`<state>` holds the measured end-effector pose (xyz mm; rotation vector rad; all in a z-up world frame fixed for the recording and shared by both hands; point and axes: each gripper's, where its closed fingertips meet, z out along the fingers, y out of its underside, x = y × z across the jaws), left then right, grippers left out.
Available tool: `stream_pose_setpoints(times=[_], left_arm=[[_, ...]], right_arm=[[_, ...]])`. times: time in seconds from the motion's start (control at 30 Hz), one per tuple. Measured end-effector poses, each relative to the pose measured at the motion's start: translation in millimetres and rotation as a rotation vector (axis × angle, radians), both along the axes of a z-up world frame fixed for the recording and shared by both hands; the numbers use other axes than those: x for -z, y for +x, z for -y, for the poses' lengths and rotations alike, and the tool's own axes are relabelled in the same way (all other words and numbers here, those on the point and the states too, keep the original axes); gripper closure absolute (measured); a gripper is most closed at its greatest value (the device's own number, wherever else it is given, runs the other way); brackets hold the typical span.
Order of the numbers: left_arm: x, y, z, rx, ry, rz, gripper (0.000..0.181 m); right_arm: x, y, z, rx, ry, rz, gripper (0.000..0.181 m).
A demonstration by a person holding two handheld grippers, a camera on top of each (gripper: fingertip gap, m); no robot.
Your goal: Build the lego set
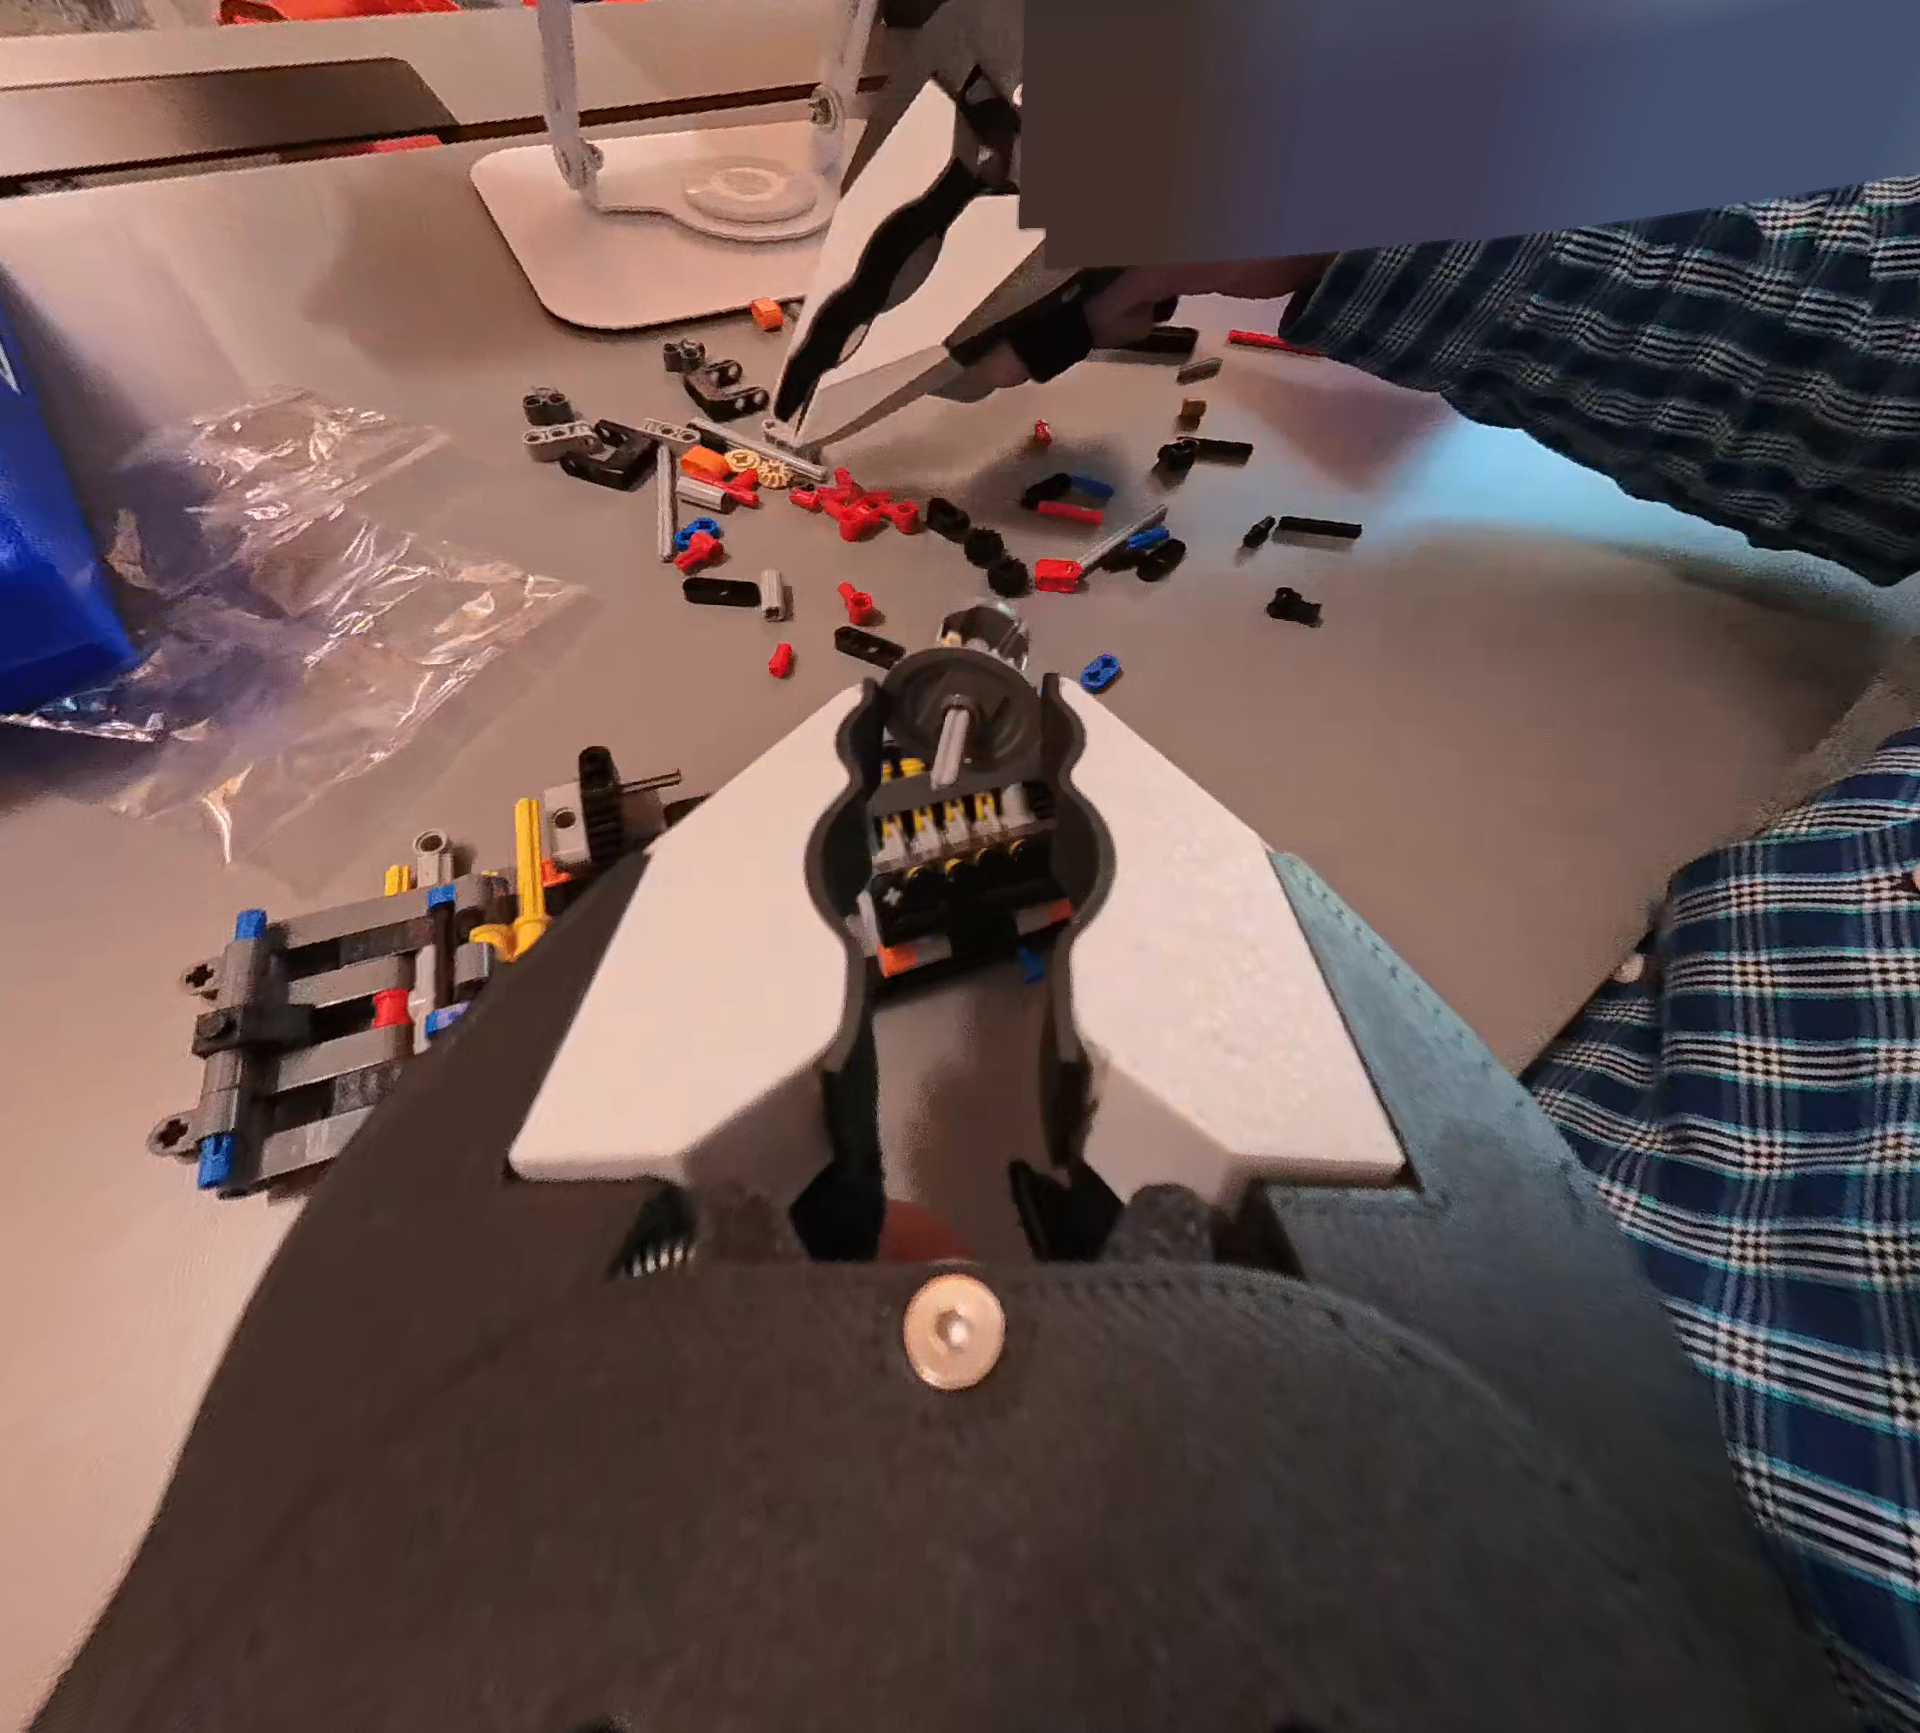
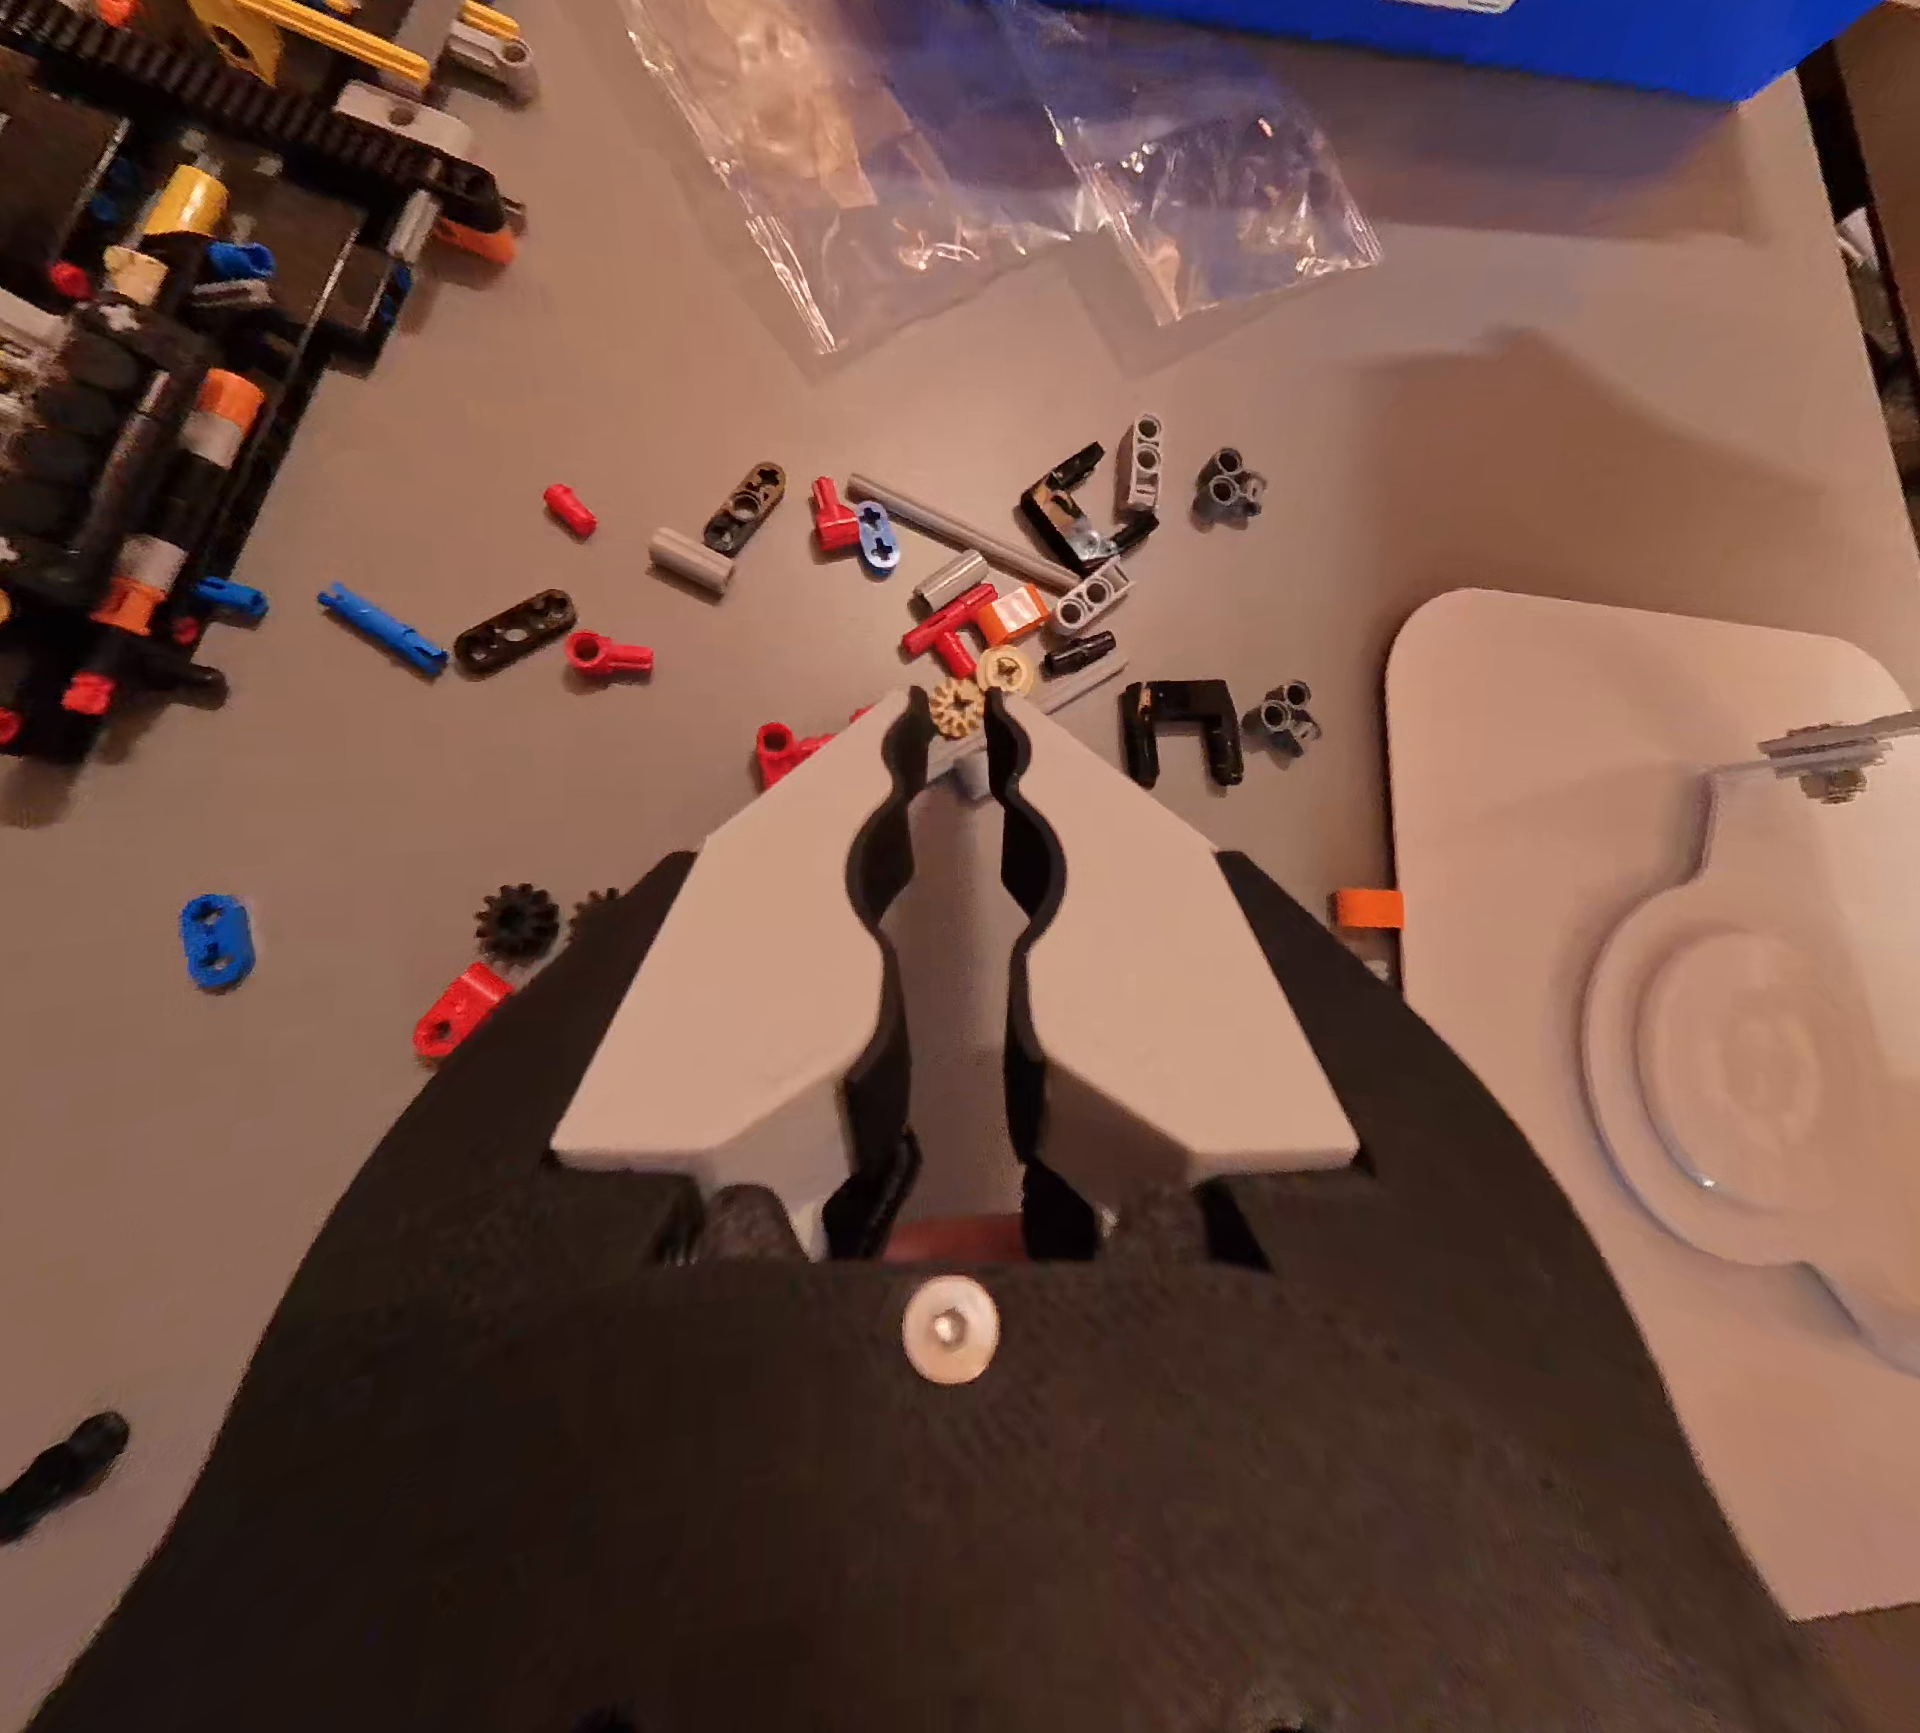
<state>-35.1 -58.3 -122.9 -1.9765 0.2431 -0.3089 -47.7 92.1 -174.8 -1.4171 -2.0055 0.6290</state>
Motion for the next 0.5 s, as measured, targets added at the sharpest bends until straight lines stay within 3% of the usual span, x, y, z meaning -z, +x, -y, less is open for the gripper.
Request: stream_pose_setpoints(times=[0.5], left_arm=[[2.2, -7.0, -4.4, -0.022, 0.024, 0.03, 0.153]], right_arm=[[18.6, -4.7, -2.0, 0.031, -0.052, 0.109, 0.172]])
